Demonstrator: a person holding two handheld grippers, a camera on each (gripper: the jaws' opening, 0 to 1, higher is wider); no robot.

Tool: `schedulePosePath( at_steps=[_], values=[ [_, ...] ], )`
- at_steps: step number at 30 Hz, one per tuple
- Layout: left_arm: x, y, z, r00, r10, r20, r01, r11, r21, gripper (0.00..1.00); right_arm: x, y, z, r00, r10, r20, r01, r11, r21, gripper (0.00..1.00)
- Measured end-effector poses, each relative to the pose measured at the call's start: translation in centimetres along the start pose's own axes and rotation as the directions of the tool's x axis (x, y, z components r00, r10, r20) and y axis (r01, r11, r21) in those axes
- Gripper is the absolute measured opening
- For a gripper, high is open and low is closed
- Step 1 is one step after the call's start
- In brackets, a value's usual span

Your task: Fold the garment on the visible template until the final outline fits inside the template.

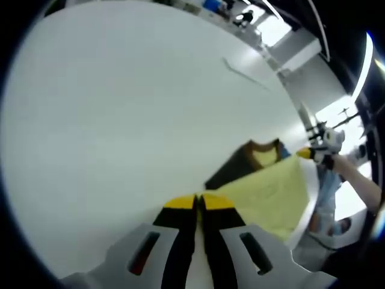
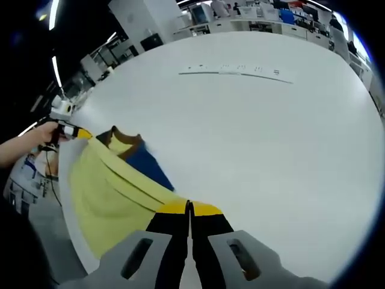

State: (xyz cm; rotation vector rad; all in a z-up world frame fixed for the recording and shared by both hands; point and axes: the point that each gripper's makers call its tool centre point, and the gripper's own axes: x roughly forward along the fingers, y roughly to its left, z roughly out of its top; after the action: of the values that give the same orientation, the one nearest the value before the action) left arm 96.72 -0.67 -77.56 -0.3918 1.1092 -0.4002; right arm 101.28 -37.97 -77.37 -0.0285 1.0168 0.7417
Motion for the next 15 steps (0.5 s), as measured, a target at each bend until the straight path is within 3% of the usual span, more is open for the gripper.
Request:
schedulePosePath(
  at_steps=[15],
  values=[
    [0.41, 0.07, -0.07, 1.0, -0.004, -0.018, 0.004, 1.0, 0.007, 0.0, 0.81, -0.26, -0.17, 1.0, -0.015, -0.002, 0.015, 1.0, -0.002, 0.01]
  ],
)
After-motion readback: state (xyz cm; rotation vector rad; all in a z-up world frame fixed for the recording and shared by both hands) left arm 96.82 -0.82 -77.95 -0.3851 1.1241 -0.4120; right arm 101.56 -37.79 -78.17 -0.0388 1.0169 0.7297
